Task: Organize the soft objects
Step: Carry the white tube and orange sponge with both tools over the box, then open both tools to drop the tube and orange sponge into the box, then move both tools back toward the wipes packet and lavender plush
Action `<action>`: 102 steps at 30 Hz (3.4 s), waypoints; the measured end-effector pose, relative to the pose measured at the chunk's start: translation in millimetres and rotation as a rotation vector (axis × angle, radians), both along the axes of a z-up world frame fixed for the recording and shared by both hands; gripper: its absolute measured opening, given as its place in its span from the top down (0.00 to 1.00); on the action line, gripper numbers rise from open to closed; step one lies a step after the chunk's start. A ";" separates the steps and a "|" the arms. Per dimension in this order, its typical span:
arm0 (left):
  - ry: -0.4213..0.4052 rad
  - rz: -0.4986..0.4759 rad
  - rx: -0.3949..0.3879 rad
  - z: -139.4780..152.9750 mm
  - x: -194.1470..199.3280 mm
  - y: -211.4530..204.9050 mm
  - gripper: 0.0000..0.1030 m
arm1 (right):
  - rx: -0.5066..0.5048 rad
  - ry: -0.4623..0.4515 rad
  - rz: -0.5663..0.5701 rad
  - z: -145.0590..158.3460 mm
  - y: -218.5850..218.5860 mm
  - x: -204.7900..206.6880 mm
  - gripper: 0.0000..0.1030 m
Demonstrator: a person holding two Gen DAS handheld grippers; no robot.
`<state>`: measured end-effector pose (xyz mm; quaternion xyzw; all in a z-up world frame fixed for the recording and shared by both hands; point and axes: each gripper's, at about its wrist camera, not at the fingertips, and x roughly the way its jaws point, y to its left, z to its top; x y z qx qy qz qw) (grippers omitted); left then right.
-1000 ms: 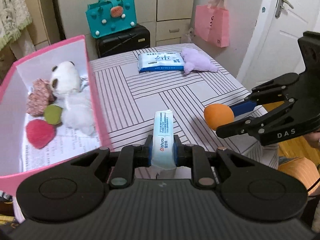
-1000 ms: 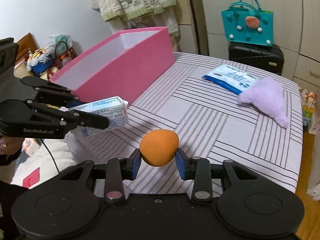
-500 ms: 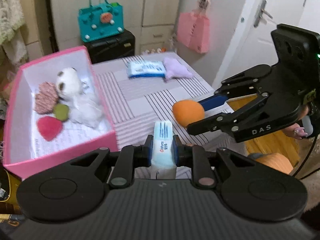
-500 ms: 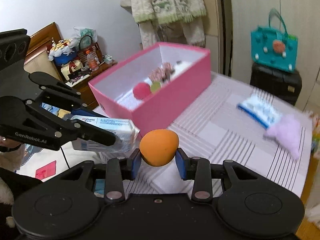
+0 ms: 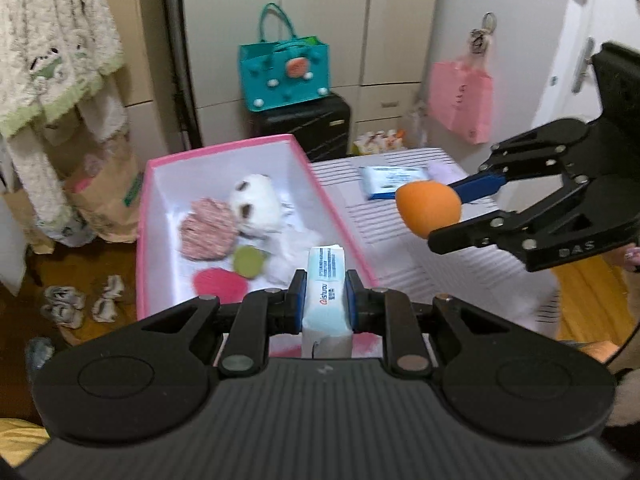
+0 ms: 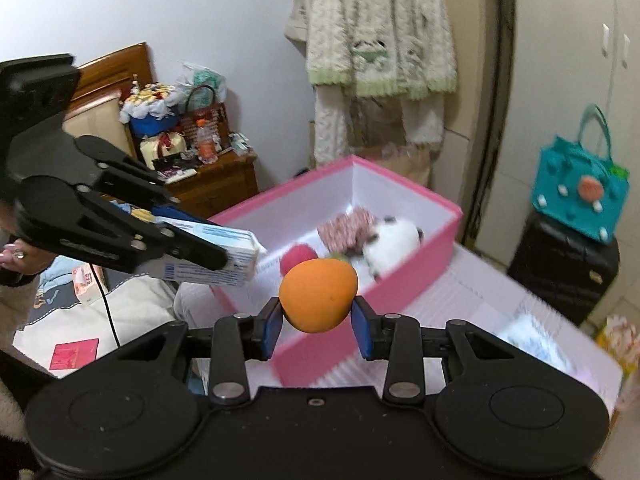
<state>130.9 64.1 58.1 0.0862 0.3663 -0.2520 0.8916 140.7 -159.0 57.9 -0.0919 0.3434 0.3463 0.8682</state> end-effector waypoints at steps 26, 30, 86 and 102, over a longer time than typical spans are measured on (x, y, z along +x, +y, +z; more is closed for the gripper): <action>0.152 0.080 0.201 -109.8 135.0 13.2 0.82 | -0.251 0.223 0.336 -79.7 98.5 110.7 0.59; 0.084 0.107 0.232 -105.0 134.7 13.9 0.81 | -0.276 0.248 0.331 -88.2 109.3 120.3 0.59; -0.044 -0.024 0.144 18.6 -73.9 5.5 0.18 | -0.008 -0.008 0.035 33.6 8.9 -71.6 0.12; -0.048 -0.138 0.175 2.9 -103.5 -49.8 0.07 | -0.079 -0.027 -0.031 12.7 -35.0 -121.2 0.10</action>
